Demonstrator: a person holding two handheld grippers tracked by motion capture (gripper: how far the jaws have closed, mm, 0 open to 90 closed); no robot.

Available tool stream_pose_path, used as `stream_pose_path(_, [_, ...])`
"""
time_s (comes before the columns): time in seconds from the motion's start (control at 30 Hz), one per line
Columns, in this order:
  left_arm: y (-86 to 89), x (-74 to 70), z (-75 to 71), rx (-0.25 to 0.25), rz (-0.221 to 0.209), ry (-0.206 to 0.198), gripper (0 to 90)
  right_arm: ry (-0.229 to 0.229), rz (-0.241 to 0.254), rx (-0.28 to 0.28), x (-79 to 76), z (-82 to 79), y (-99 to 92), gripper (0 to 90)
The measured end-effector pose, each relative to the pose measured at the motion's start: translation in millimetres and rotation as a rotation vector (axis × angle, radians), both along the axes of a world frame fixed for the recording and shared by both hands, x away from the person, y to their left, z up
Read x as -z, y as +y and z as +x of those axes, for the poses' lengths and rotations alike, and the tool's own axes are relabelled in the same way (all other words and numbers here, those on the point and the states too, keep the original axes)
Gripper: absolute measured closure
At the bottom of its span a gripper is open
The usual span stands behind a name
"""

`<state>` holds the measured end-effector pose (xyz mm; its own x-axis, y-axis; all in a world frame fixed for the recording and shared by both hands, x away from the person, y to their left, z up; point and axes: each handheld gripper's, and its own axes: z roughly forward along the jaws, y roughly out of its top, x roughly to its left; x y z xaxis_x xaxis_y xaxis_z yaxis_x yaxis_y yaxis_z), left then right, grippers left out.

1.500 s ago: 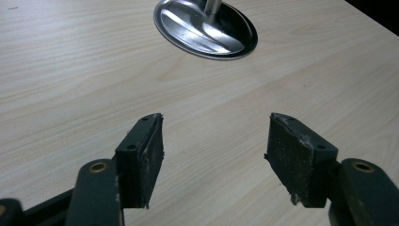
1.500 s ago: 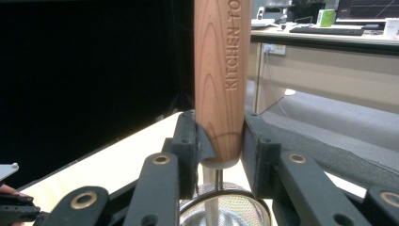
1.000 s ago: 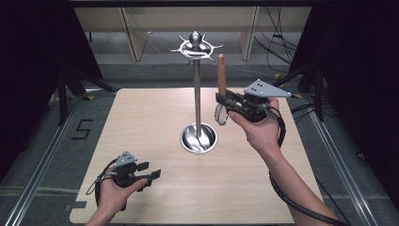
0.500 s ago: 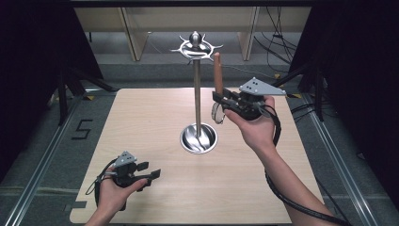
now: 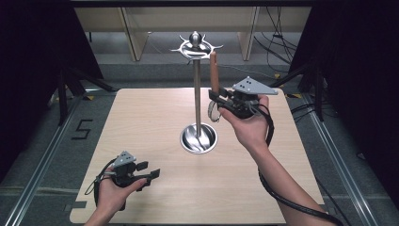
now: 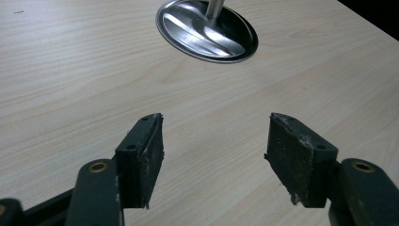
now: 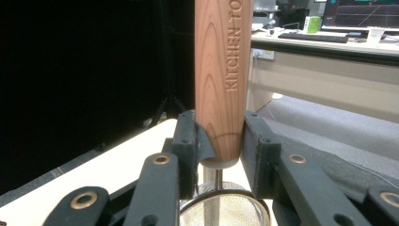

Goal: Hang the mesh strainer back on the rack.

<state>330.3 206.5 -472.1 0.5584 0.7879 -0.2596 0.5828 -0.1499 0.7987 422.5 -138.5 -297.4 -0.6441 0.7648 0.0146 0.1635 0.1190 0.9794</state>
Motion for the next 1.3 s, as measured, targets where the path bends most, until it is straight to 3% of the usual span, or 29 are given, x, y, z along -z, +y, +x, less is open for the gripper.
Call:
stream_pose_path(0.07, [-0.2, -0.6, -0.3, -0.003, 0.004, 0.001, 35.9, 0.026, 0.012, 0.009, 0.0, -1.4, 2.5, 70.3])
stream_pose_path(0.13, [0.0, -1.1, -0.3, -0.001, 0.009, 0.006, 35.9, -0.007, -0.002, 0.014, 0.1, 1.6, 3.1, 70.3])
stream_pose_path(0.5, [0.2, -0.2, -0.1, 0.001, 0.000, 0.004, 35.9, 0.010, -0.017, 0.033, 2.0, 2.8, 10.1, 69.8])
stream_pose_path(0.63, [0.0, -0.1, -0.1, -0.003, -0.001, 0.008, 35.9, -0.018, -0.039, 0.027, 3.5, 4.2, 9.7, 69.2])
stream_pose_path(0.77, [0.0, 0.1, -0.1, -0.003, -0.001, 0.009, 35.9, -0.002, -0.042, 0.026, 3.6, 1.9, 9.3, 66.5])
stream_pose_path(0.8, [0.0, 0.1, -0.2, -0.004, -0.001, 0.010, 35.9, -0.027, -0.059, 0.030, 3.2, 2.0, 8.1, 65.7])
stream_pose_path(0.87, [0.0, 0.2, -0.1, -0.004, -0.002, 0.009, 35.9, -0.027, -0.057, 0.011, 3.5, -0.7, 7.6, 62.4])
stream_pose_path(0.93, [0.0, 0.1, -0.1, -0.004, -0.001, 0.009, 35.9, -0.035, -0.069, 0.003, 2.8, -2.8, 5.1, 59.3])
stream_pose_path(1.0, [-0.1, -0.1, -0.2, -0.005, 0.000, 0.011, 35.9, -0.016, -0.066, 0.007, 2.6, -5.8, 4.0, 57.5])
stream_pose_path(1.03, [0.1, 0.1, 0.0, -0.001, 0.001, 0.004, 35.9, -0.039, -0.090, 0.001, 2.0, -7.6, -1.0, 55.5])
stream_pose_path(1.1, [-0.1, 0.1, -0.3, -0.005, 0.000, 0.007, 35.9, -0.042, -0.101, 0.007, 2.1, -10.7, -6.1, 54.2])
stream_pose_path(1.23, [-0.2, -0.2, -0.4, -0.007, 0.003, 0.008, 35.9, -0.015, -0.115, -0.007, 4.7, -18.0, -19.0, 52.5])
stream_pose_path(1.3, [-0.2, 0.5, 0.0, -0.004, 0.001, 0.004, 35.8, -0.023, -0.127, -0.004, 6.1, -19.2, -23.7, 52.1])
